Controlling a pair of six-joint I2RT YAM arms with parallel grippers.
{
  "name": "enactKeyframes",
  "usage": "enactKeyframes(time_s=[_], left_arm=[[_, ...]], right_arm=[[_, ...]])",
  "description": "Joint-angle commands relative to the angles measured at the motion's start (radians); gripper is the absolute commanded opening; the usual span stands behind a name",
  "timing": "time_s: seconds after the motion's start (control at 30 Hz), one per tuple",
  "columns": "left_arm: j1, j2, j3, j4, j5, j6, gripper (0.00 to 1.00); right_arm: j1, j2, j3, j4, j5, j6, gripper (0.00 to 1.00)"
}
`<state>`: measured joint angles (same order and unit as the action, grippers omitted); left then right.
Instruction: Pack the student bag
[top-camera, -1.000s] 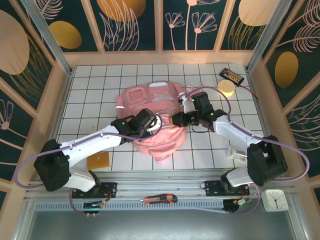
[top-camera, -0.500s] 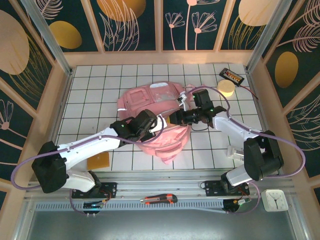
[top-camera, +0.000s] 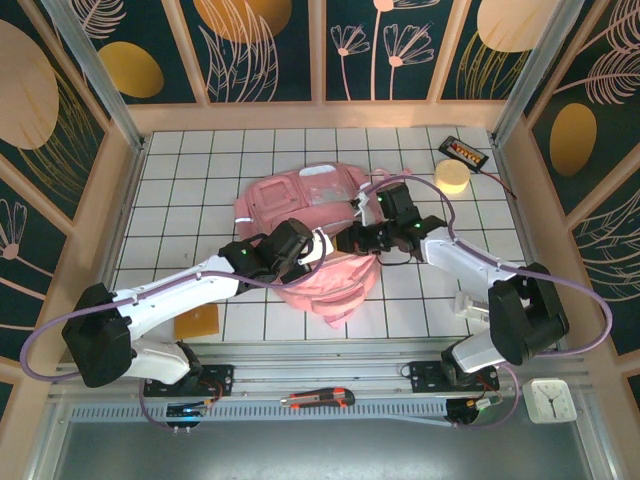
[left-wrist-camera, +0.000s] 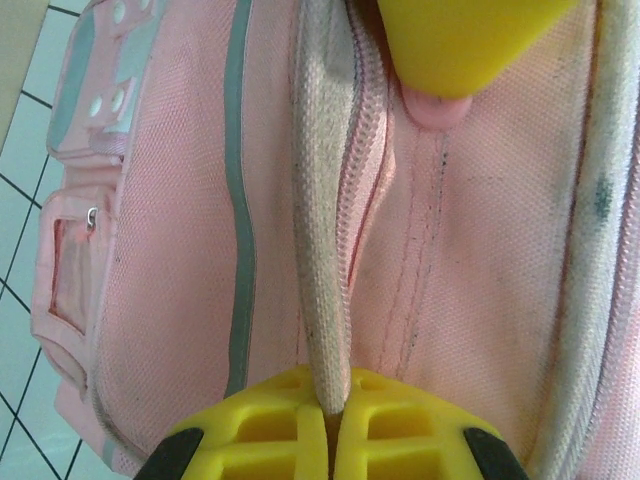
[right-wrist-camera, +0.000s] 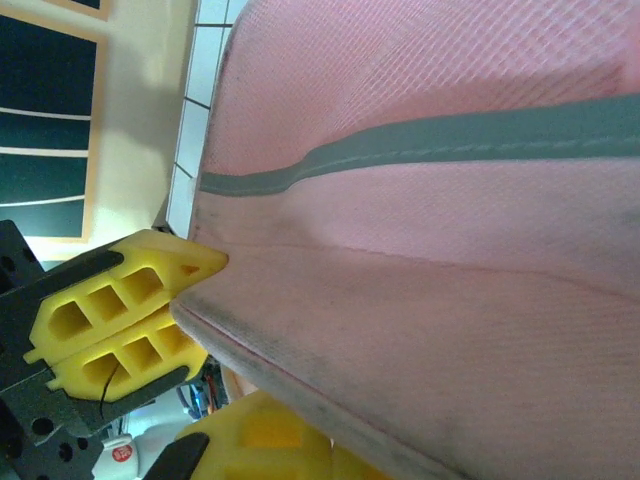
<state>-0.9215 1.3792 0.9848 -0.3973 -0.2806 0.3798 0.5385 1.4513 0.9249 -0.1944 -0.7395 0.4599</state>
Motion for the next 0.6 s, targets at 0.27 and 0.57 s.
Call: enactKeyframes(time_s=[0.27, 0.57], left_arm=[[-0.027, 0.031, 0.105, 0.221, 0.176, -0.051, 0.0], [-0.027, -0.002, 0.098, 0.213, 0.168, -0.083, 0.0]], right_arm=[[0.135, 0.018, -0.01, 0.181, -0.06, 0.182, 0.0], [0.149, 0.013, -0.018, 0.189, 0.008, 0.185, 0.0]])
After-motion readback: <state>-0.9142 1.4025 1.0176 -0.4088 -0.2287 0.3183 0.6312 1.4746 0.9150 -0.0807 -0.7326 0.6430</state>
